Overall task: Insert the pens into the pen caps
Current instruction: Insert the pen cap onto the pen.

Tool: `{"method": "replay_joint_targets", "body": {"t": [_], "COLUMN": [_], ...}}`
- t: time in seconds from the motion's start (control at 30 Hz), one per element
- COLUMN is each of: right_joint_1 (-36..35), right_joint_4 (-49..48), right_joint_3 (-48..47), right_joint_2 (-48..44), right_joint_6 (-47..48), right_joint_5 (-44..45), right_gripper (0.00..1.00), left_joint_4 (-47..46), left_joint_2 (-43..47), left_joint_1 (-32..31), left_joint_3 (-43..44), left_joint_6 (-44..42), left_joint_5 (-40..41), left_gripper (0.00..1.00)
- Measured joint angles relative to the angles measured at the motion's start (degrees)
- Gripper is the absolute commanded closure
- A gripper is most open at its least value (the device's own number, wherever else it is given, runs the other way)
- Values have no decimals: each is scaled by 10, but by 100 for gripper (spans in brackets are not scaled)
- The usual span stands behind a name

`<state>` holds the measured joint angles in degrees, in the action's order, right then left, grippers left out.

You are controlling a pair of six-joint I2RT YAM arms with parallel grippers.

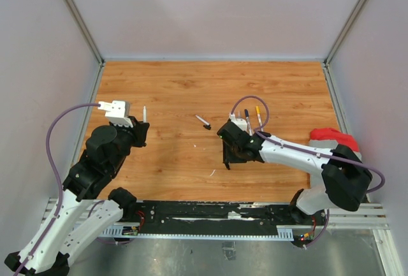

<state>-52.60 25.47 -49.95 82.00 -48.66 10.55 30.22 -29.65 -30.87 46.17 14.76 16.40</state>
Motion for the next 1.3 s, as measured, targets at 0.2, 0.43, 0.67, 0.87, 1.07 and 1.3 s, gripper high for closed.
{"method": "replay_joint_targets", "body": {"t": [0.2,0.43,0.67,0.87,1.07,1.3], "right_joint_1": [2,2,2,5,5,5], "right_joint_4": [14,19,30,36,40,49], "right_joint_3": [-3,-21,-40,-69,-77,-88], "right_joint_2": [20,52,71,115,135,156], "right_joint_6": [-27,0,68,110,130,141], "right_joint_5": [0,-6,-13,-28,-41,-53], "right_gripper": [59,58,61,63,65,69], "left_joint_4": [0,0,0,0,0,0], "left_joint_2": [-1,-2,-2,-2,-2,-2], "left_joint_1": [0,0,0,0,0,0], "left_joint_3": [0,0,0,0,0,0], "left_joint_6": [0,0,0,0,0,0], "left_joint_5": [0,-2,-2,-4,-4,-4], "left_gripper": [99,99,99,99,100,100]}}
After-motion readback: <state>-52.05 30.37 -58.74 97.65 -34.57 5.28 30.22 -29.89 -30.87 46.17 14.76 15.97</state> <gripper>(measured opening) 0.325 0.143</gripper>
